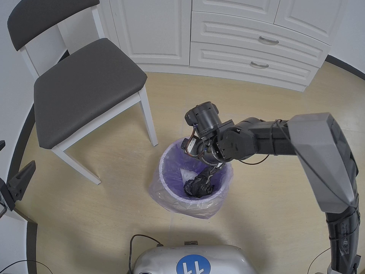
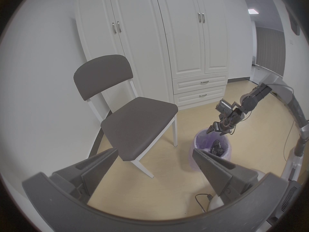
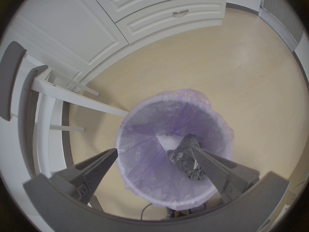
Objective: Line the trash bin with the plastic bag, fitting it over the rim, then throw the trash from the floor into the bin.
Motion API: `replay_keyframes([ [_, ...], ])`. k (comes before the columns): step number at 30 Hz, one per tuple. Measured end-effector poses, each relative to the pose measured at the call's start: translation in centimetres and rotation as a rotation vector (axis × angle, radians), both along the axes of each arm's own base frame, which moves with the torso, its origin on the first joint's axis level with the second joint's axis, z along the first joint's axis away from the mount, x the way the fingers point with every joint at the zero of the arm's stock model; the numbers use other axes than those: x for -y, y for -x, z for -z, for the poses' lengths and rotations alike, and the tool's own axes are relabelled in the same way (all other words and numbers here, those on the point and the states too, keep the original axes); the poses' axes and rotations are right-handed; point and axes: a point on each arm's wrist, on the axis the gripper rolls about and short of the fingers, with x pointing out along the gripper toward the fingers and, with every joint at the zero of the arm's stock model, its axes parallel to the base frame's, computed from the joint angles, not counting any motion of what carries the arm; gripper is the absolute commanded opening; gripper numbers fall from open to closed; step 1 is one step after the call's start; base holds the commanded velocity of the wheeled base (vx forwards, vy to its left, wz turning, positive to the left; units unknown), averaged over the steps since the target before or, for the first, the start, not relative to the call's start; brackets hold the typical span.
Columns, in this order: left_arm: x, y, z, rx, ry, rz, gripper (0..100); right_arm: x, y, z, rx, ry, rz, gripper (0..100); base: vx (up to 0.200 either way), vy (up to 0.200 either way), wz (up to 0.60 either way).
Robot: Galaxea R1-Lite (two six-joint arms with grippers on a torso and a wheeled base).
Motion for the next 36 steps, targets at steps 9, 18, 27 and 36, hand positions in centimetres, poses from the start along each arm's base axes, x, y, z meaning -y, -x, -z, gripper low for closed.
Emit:
replay_keyframes([
  [9,1.2,-2.4,1.4,-0.001,0.000,0.009,100,2.5,2.5,-3.9,0.022,0.030,-0.077,100,0.000,0.000,0.00],
  [18,1.7,-3.3,2.6,-0.060,-0.027,0.012,100,5.0,5.2,-4.3,0.018,0.193,-0.166,100,0.000,0.000,0.00],
  [27,2.0,-3.7,3.1,-0.092,-0.037,0.019,100,6.5,7.7,-3.0,0.230,0.316,-0.318,100,0.000,0.000,0.00],
  [36,3.2,-4.7,4.3,-0.170,-0.026,0.065,100,9.0,9.8,-1.6,0.517,0.520,-0.375,100,0.000,0.000,0.00],
])
